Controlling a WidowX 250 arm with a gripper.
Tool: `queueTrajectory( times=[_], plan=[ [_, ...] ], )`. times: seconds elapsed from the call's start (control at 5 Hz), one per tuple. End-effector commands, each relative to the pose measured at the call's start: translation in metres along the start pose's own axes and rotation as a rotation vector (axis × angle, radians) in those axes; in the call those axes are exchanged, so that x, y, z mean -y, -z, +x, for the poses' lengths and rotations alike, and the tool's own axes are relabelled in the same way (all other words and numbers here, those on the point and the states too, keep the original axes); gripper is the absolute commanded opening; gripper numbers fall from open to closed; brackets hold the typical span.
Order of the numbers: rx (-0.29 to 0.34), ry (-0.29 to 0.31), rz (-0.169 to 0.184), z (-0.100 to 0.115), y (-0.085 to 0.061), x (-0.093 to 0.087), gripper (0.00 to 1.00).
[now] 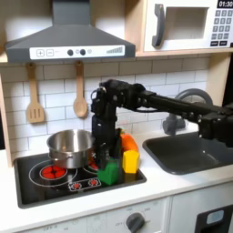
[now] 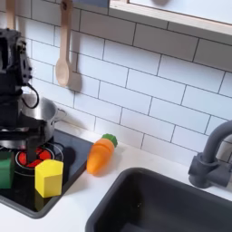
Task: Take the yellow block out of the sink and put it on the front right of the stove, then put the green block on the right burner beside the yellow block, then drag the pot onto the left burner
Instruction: 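Put the green block on the right burner beside the yellow block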
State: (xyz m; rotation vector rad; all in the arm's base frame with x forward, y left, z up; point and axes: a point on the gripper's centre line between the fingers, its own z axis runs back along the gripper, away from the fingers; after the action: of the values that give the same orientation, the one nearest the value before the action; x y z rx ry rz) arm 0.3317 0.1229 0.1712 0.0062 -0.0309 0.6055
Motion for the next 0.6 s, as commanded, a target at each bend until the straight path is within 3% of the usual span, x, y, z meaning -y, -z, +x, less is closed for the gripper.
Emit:
queueTrajectory(
  times=[0.0, 0.4],
  plan=[
    [-0.015, -0.003, -0.018, -0.0044, -0.0115, -0.0003, 1.0],
    [-0.042, 0.012, -0.031, -0.0066, -0.0075, -0.0022, 1.0]
  ],
)
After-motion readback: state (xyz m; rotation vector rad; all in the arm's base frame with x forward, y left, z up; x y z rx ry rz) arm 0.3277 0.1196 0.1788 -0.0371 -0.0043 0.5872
